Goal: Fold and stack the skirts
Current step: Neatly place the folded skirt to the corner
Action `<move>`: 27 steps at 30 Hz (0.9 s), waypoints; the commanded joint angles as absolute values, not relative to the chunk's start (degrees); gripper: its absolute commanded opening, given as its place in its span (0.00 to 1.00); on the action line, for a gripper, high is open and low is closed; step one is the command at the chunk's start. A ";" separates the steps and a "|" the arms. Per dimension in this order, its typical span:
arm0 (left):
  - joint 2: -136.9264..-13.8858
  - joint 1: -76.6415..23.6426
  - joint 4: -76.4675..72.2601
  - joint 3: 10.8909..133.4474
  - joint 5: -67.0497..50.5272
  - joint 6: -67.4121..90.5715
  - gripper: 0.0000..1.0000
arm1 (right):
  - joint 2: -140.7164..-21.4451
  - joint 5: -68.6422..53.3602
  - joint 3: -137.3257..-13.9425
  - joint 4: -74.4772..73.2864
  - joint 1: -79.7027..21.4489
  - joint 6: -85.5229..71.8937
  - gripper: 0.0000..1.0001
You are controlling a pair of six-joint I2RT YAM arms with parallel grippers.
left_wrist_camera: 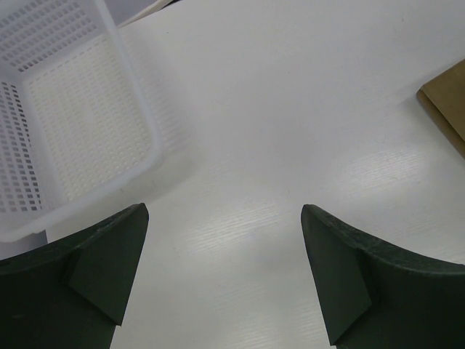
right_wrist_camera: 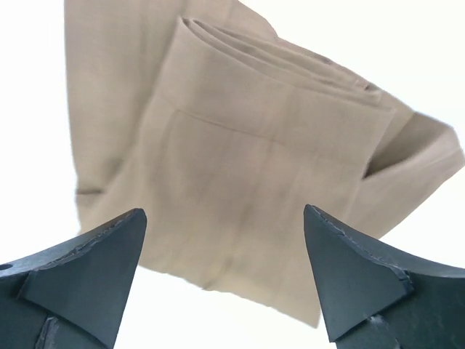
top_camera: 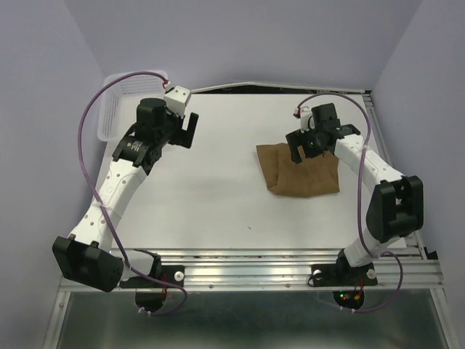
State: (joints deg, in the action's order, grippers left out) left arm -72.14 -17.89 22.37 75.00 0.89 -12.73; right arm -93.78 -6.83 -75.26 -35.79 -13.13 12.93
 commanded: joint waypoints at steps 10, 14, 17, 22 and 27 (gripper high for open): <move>-70.23 -17.84 22.41 75.41 0.35 -9.32 0.98 | -104.05 -1.61 -66.46 -33.24 -12.40 -6.32 0.89; -69.96 -17.75 22.94 74.53 0.26 -9.14 0.99 | -109.50 1.58 -66.18 -30.07 -8.10 -3.44 0.90; -70.22 -17.75 23.64 74.36 0.35 -9.05 0.99 | -114.07 1.14 -68.72 -28.92 -1.86 2.27 0.90; -70.58 -17.75 22.85 73.30 -0.95 -9.14 0.99 | -121.45 -3.14 -78.12 -28.92 6.22 10.52 0.91; -71.72 -17.67 23.90 73.21 -4.12 -9.05 0.99 | -129.27 -5.36 -88.13 -26.81 8.17 17.22 0.92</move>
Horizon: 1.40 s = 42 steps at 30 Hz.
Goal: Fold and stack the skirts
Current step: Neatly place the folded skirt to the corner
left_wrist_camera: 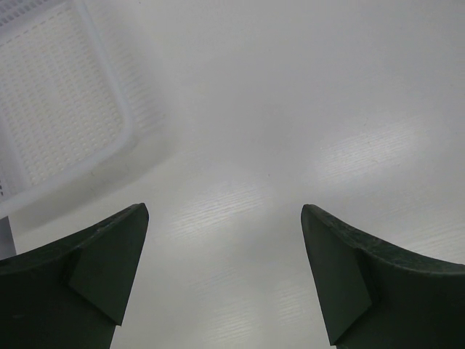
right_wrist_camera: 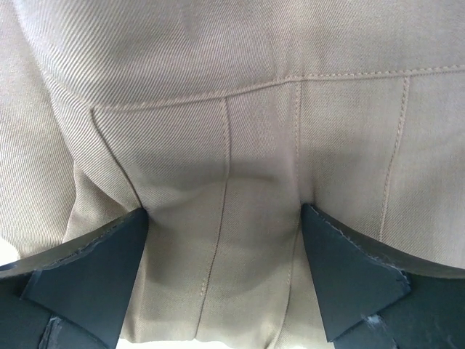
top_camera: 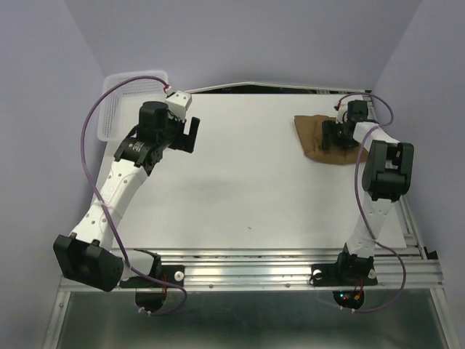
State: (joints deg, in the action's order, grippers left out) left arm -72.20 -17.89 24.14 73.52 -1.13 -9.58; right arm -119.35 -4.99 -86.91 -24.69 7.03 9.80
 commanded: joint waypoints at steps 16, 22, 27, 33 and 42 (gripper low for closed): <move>-72.25 -17.23 26.02 71.81 -4.84 -9.75 0.99 | -151.61 -4.66 -126.64 -34.19 9.84 16.88 0.92; -72.95 -17.05 25.05 72.07 -5.10 -10.11 0.99 | -149.86 -5.27 -127.80 -34.19 9.84 16.09 0.99; -74.35 -16.53 22.77 72.95 -7.90 -10.37 0.98 | -141.52 -8.08 -129.37 -34.72 9.84 16.52 1.00; -75.05 -15.64 14.77 70.14 -12.56 -10.20 0.99 | -128.43 -9.57 -130.78 -34.36 9.84 15.38 1.00; -80.33 -15.64 10.02 73.30 -15.03 -8.88 0.99 | -105.43 -22.66 -112.63 -44.21 8.00 11.87 1.00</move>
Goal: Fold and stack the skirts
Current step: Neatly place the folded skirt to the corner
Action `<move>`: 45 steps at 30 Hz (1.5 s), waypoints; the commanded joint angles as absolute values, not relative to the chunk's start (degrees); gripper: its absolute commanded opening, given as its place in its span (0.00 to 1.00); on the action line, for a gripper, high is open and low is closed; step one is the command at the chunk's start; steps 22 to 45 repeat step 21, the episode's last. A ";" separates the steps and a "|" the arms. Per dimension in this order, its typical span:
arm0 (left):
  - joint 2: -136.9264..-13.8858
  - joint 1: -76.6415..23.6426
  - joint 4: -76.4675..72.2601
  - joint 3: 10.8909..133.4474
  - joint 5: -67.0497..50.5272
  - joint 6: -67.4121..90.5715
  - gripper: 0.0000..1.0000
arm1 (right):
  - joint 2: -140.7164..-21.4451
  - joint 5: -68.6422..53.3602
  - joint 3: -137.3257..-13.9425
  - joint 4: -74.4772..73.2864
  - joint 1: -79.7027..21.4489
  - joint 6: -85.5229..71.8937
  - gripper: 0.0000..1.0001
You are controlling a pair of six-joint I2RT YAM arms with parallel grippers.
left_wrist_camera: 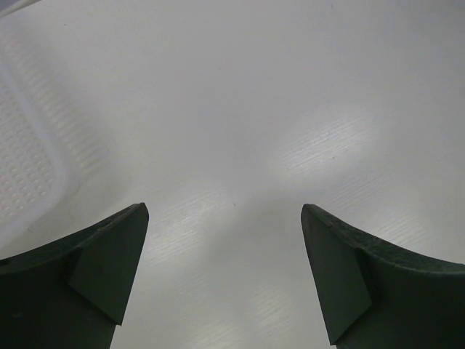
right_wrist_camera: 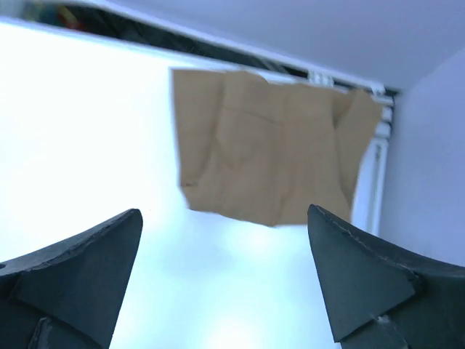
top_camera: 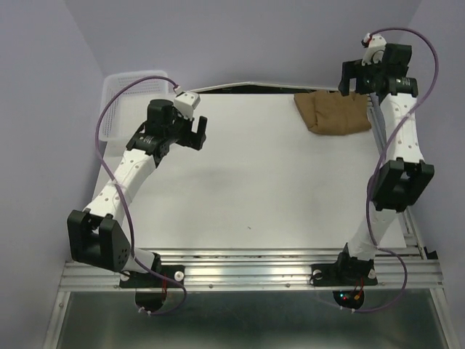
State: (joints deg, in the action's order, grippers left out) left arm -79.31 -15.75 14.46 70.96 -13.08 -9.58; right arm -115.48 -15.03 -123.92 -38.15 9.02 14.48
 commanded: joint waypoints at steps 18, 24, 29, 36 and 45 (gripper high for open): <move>-72.60 -15.91 3.87 54.76 -12.83 -10.02 0.99 | -69.09 -25.49 -50.54 -34.10 1.85 9.14 1.00; -70.50 -15.91 4.57 53.70 -12.48 -10.80 0.99 | -68.21 -25.23 -50.89 -34.45 1.85 9.23 1.00; -70.50 -15.91 4.57 53.70 -12.48 -10.80 0.99 | -68.21 -25.23 -50.89 -34.45 1.85 9.23 1.00; -70.50 -15.91 4.57 53.70 -12.48 -10.80 0.99 | -68.21 -25.23 -50.89 -34.45 1.85 9.23 1.00; -70.50 -15.91 4.57 53.70 -12.48 -10.80 0.99 | -68.21 -25.23 -50.89 -34.45 1.85 9.23 1.00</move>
